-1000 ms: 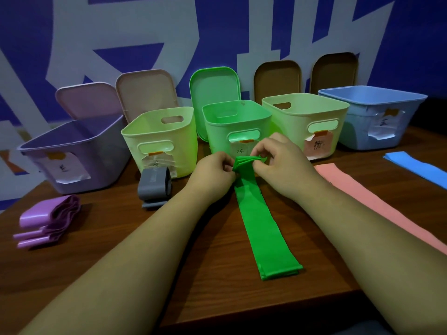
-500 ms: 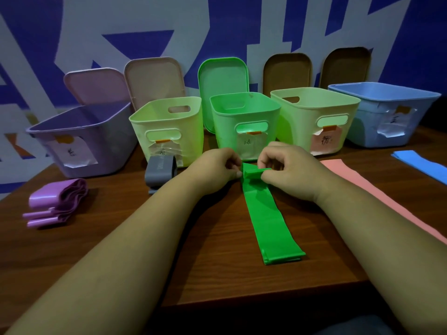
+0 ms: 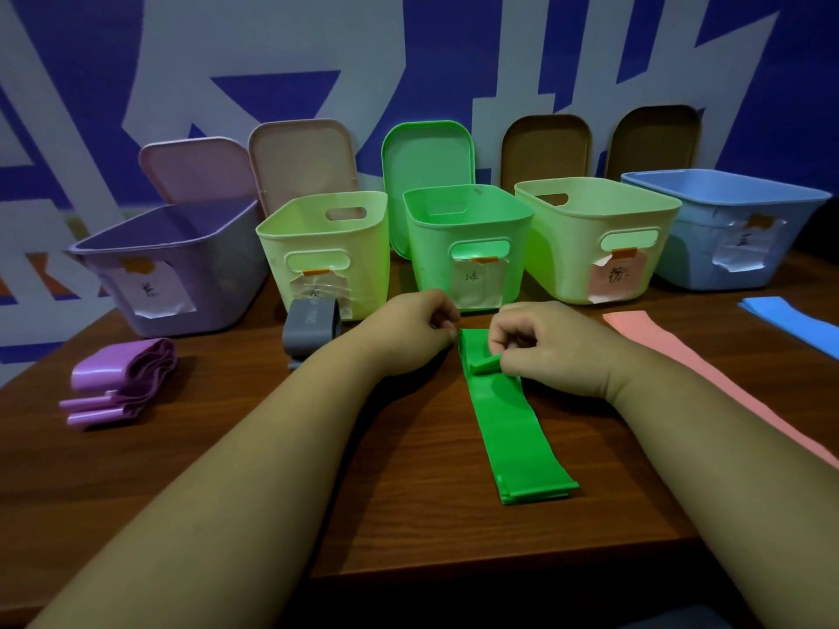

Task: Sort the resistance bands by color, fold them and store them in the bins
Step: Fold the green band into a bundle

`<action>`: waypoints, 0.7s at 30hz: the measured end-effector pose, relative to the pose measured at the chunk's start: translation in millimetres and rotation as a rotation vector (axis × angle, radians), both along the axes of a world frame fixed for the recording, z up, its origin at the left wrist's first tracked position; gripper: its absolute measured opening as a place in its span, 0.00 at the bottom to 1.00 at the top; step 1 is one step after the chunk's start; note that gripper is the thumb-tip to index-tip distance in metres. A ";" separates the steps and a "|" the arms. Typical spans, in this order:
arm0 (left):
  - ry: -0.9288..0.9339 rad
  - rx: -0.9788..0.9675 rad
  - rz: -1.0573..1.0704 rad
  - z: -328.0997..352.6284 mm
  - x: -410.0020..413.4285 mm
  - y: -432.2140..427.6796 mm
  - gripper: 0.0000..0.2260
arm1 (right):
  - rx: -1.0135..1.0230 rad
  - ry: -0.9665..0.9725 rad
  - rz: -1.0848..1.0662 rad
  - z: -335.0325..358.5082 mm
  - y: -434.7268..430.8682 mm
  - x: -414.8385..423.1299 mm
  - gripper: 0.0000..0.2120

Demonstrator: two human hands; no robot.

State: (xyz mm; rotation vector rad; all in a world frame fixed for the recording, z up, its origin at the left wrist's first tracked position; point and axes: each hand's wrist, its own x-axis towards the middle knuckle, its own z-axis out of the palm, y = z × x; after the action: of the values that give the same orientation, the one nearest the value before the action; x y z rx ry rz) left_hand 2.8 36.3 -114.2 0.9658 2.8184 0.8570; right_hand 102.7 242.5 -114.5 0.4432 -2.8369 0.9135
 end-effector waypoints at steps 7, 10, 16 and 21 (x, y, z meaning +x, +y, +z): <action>-0.006 -0.003 0.011 1.5 0.5 1.8 0.10 | -0.093 -0.051 0.019 0.9 3.8 0.9 0.04; -0.020 -0.004 0.015 2.1 0.8 1.8 0.10 | -0.069 -0.098 0.031 2.1 1.5 3.5 0.09; -0.178 0.108 0.012 7.5 6.5 2.2 0.12 | -0.203 -0.091 -0.068 2.3 2.5 -2.8 0.13; -0.183 0.030 -0.049 8.0 13.1 3.3 0.12 | -0.244 0.026 -0.337 -1.4 10.1 -6.4 0.09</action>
State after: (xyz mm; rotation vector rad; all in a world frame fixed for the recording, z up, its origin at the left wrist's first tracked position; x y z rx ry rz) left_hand 15.9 39.6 -106.2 0.9050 2.6256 0.9329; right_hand 96.3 252.6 -115.8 -0.0497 -2.6136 1.1455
